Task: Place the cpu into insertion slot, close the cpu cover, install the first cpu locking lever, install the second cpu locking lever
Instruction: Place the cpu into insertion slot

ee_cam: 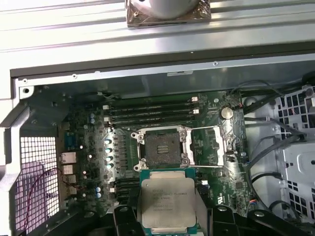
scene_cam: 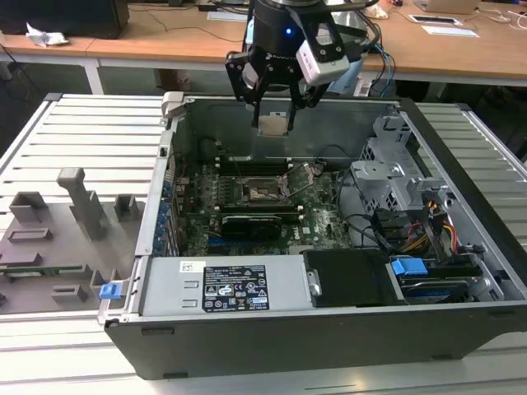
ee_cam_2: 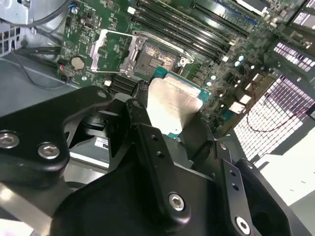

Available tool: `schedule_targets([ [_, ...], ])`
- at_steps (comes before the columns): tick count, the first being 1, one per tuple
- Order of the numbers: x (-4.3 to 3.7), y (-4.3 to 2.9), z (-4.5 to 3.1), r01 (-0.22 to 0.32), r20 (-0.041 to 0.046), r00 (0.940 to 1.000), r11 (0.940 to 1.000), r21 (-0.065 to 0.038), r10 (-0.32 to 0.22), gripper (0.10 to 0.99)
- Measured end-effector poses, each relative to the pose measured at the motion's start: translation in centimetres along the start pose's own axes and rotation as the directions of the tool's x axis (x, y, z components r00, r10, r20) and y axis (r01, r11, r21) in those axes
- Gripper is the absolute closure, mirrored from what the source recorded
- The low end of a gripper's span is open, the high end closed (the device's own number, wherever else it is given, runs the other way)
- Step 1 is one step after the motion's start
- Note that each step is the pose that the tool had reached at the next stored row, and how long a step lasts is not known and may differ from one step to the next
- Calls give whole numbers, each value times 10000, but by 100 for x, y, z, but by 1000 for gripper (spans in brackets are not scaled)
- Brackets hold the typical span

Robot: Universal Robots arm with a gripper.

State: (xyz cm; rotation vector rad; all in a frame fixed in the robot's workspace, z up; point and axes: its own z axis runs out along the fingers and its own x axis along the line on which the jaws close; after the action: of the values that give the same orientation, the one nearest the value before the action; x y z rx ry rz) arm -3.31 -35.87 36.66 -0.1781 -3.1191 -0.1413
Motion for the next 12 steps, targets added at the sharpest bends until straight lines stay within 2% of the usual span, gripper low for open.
schedule_targets([
  [7, 0, 0, 0, -702, 63, 9975, 9975, -16, 703, 557],
  [9, 0, 0, 1, -929, 82, 9956, 9957, -22, 929, 557],
  [12, 0, 0, 2, -1419, 125, 9898, 9899, -37, 1419, 557],
])
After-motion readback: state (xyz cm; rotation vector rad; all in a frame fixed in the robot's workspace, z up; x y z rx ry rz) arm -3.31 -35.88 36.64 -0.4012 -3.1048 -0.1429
